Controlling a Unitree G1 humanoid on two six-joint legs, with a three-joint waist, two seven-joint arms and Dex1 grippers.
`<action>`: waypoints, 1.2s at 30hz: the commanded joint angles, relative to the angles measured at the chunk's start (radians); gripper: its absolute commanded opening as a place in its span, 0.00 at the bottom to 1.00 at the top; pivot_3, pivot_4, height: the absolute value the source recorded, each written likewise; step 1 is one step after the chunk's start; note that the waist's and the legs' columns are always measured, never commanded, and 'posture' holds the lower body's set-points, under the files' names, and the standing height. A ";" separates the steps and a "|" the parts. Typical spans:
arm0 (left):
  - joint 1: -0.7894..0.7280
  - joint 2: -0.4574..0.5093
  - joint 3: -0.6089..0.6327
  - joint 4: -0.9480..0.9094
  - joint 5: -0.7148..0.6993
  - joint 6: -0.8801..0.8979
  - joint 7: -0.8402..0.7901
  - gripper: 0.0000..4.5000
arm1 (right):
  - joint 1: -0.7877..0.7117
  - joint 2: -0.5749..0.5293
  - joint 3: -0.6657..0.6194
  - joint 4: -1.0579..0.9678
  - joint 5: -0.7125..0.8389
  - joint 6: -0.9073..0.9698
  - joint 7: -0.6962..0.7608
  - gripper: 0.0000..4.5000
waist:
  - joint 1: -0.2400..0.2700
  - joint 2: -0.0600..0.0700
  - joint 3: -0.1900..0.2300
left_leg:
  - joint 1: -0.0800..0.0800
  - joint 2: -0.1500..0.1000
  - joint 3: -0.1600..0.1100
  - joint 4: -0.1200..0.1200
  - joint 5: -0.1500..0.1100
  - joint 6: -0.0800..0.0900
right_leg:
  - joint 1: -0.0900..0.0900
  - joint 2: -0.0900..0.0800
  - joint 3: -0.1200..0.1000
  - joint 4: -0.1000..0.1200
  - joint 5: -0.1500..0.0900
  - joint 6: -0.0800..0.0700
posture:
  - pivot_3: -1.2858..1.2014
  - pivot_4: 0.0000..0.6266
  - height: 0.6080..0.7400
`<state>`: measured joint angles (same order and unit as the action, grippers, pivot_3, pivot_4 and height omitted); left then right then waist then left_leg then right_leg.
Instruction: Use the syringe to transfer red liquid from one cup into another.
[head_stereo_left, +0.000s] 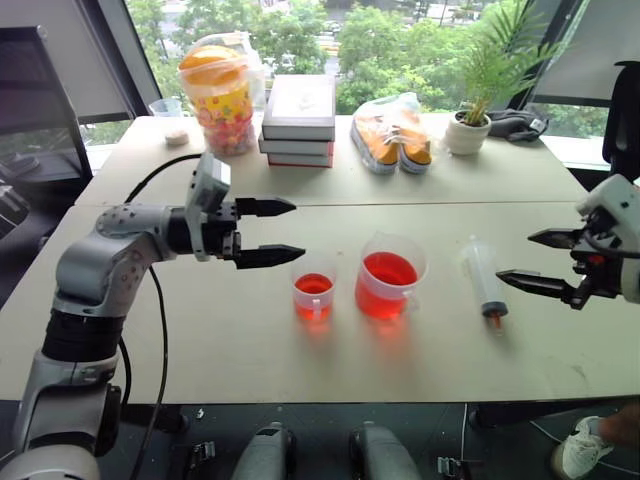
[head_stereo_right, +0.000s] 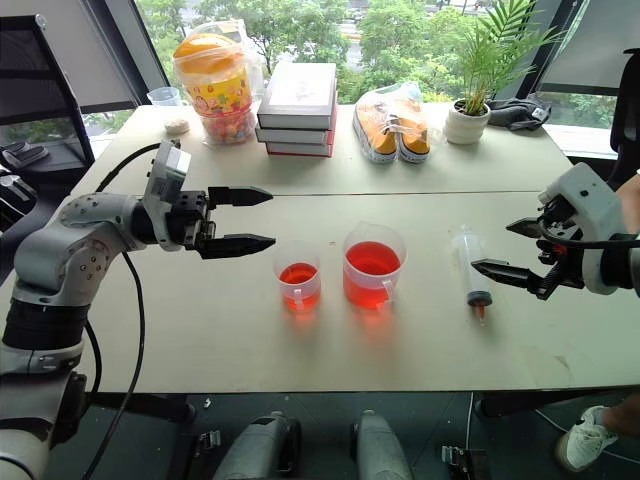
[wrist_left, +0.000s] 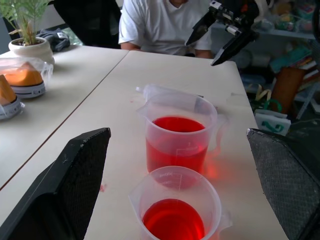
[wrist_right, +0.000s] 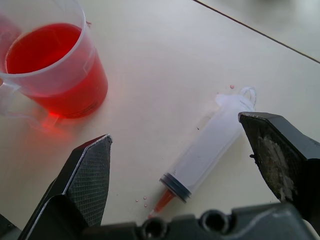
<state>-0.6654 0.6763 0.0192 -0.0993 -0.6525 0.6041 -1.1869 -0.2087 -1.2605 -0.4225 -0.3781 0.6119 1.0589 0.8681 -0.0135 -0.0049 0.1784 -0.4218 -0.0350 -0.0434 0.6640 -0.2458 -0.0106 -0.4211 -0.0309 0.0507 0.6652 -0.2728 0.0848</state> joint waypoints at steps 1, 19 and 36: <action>-0.016 -0.009 0.004 -0.011 0.005 -0.020 0.002 1.00 | -0.221 -0.008 0.138 0.112 -0.003 0.174 -0.097 0.99 | -0.003 0.000 0.000 | 0.001 0.000 0.002 0.001 0.000 0.000 | 0.000 0.000 0.001 0.000 0.000 0.000 | 0.52 0.24 1.00; 0.010 -0.064 -0.018 -0.015 0.047 -0.086 0.007 1.00 | -0.973 0.284 0.940 1.083 -0.368 0.241 0.136 0.99 | -0.001 0.000 0.000 | -0.005 0.000 0.005 -0.001 0.000 0.001 | -0.008 0.000 0.002 0.000 0.000 0.000 | 0.52 0.24 1.00; 0.056 -0.046 0.002 -0.087 0.032 -0.068 0.059 1.00 | -0.982 0.522 0.995 1.408 -0.659 0.020 0.273 0.38 | -0.004 -0.004 -0.003 | 0.000 0.000 0.005 0.000 -0.001 0.001 | -0.003 0.000 0.003 0.001 0.002 0.002 | 0.52 0.24 1.00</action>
<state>-0.5863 0.6214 -0.0048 -0.1695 -0.6029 0.5413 -1.1248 -1.2097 -0.7590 0.5742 1.0145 -0.0339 1.0813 1.1275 -0.0174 -0.0087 0.1759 -0.4211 -0.0351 -0.0384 0.6641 -0.2464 -0.0101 -0.4241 -0.0304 0.0533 0.6662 -0.2706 0.0867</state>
